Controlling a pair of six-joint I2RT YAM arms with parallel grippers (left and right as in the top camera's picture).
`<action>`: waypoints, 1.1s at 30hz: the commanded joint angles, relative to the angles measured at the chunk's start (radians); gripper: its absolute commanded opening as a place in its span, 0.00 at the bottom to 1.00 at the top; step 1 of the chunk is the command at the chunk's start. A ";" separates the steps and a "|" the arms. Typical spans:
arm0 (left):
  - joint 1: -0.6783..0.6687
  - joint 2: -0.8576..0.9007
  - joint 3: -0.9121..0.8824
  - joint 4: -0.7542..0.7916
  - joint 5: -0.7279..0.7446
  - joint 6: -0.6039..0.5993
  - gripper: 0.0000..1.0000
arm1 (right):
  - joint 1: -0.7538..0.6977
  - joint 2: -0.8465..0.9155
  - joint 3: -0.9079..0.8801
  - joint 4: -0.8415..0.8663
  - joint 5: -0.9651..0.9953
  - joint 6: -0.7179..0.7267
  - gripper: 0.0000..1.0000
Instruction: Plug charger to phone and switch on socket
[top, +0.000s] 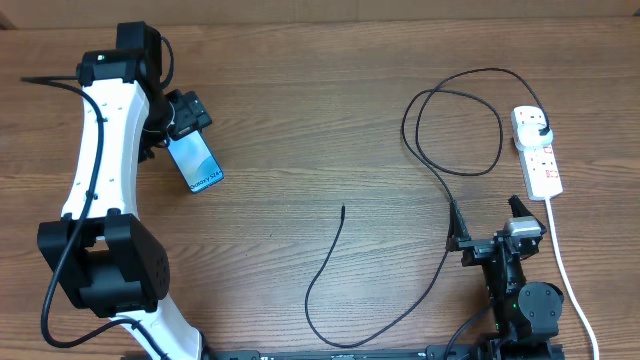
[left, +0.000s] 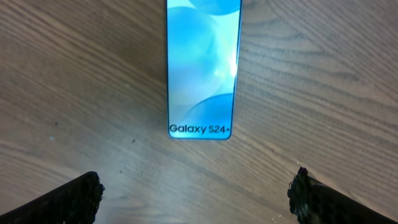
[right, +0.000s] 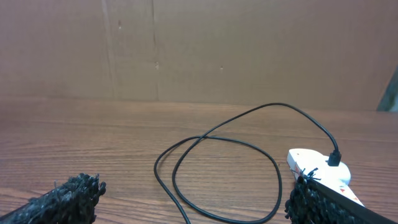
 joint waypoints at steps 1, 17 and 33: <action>0.000 0.003 -0.030 0.030 -0.017 -0.016 1.00 | 0.005 -0.010 -0.010 0.006 0.013 -0.004 1.00; 0.000 0.007 -0.136 0.130 -0.014 -0.026 1.00 | 0.005 -0.010 -0.010 0.006 0.013 -0.005 1.00; 0.000 0.122 -0.135 0.177 -0.013 -0.058 1.00 | 0.005 -0.010 -0.010 0.006 0.013 -0.005 1.00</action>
